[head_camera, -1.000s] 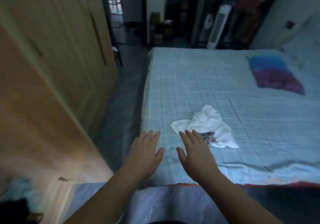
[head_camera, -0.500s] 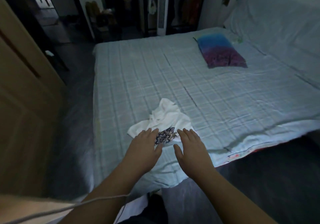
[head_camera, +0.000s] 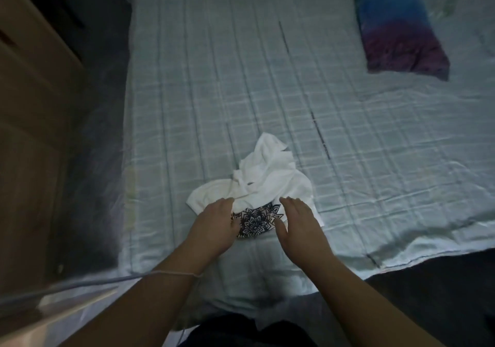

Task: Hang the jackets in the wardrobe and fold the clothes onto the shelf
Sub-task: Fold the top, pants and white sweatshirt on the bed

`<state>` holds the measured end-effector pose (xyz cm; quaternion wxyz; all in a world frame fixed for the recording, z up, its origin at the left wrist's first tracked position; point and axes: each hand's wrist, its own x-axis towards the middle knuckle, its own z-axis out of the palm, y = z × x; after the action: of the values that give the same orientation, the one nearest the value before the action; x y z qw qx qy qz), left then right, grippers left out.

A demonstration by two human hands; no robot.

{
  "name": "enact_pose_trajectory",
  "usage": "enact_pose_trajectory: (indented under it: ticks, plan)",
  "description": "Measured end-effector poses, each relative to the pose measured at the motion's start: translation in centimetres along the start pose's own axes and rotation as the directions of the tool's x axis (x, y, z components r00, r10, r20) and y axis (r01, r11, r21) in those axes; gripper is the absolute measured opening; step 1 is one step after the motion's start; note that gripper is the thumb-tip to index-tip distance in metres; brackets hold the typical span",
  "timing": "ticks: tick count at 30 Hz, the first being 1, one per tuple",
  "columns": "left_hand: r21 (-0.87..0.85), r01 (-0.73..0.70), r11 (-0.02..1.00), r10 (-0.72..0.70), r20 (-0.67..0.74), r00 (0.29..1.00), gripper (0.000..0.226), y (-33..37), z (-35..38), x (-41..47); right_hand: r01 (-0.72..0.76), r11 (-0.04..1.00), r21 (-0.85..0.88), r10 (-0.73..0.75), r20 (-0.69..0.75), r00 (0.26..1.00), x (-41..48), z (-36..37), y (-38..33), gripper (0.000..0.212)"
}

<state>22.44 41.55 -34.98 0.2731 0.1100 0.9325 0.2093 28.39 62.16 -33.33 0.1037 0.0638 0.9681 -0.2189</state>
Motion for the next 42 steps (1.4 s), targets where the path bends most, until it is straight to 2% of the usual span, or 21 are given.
enact_pose_trajectory:
  ticks: [5, 8, 14, 16, 18, 21, 24, 28, 30, 33, 37, 39, 42]
  plan:
    - [-0.071, 0.136, 0.988, -0.129, 0.090, 0.988, 0.062, -2.9, 2.7, 6.8, -0.044, 0.997, 0.062, 0.032, 0.178, 0.983, 7.2, 3.9, 3.8, 0.052]
    - [-0.102, 0.192, 0.976, -0.181, 0.104, 0.978, 0.063, -4.2, 5.1, 10.7, -0.028, 0.998, 0.053, 0.016, 0.222, 0.975, 11.5, 6.8, 6.3, 0.054]
    - [-0.097, 0.294, 0.951, -0.277, 0.162, 0.947, 0.068, -6.9, 11.2, 15.3, 0.143, 0.989, -0.025, -0.128, 0.318, 0.939, 18.5, 13.3, 9.6, 0.056]
    - [-0.101, 0.313, 0.944, -0.301, 0.120, 0.946, 0.066, -6.9, 12.4, 15.9, 0.205, 0.979, -0.008, -0.193, 0.294, 0.936, 19.7, 14.5, 10.2, 0.054]
    - [-0.183, 0.342, 0.922, -0.342, 0.033, 0.939, 0.058, -6.7, 13.2, 16.3, 0.246, 0.969, -0.029, -0.233, 0.237, 0.943, 20.5, 15.0, 10.7, 0.051]
    - [-0.336, 0.387, 0.858, -0.412, -0.002, 0.911, 0.044, -6.1, 13.5, 16.6, 0.204, 0.977, -0.071, -0.190, 0.159, 0.969, 21.1, 14.7, 11.3, 0.043]
    - [-0.341, 0.387, 0.857, -0.407, 0.011, 0.913, 0.032, -5.7, 13.3, 16.5, 0.180, 0.974, -0.136, -0.151, 0.198, 0.968, 21.6, 14.4, 12.5, 0.032]
    - [-0.325, 0.359, 0.875, -0.382, -0.006, 0.924, 0.021, -5.0, 12.8, 15.5, 0.271, 0.939, -0.212, -0.222, 0.228, 0.948, 20.7, 14.3, 13.9, 0.011]
    - [-0.308, 0.355, 0.882, -0.372, 0.005, 0.928, 0.013, -4.5, 12.8, 14.5, 0.307, 0.926, -0.219, -0.266, 0.198, 0.943, 19.4, 13.9, 13.6, 0.012]
    - [-0.249, 0.343, 0.906, -0.355, -0.002, 0.935, 0.012, -4.3, 13.2, 12.6, 0.358, 0.930, -0.085, -0.345, 0.132, 0.929, 16.9, 13.1, 13.4, 0.013]
    - [-0.196, 0.312, 0.930, -0.335, -0.098, 0.937, 0.014, -3.9, 13.4, 10.1, 0.355, 0.930, 0.092, -0.366, 0.191, 0.911, 14.1, 11.5, 14.2, 0.006]
    - [-0.236, 0.293, 0.927, -0.333, -0.150, 0.931, 0.013, -3.2, 13.0, 9.0, 0.307, 0.941, 0.144, -0.333, 0.215, 0.918, 13.2, 9.9, 14.0, 0.013]
    - [-0.297, 0.263, 0.918, -0.327, -0.193, 0.925, 0.016, -1.2, 11.8, 7.2, 0.316, 0.934, 0.167, -0.345, 0.189, 0.919, 12.2, 7.1, 13.3, 0.018]
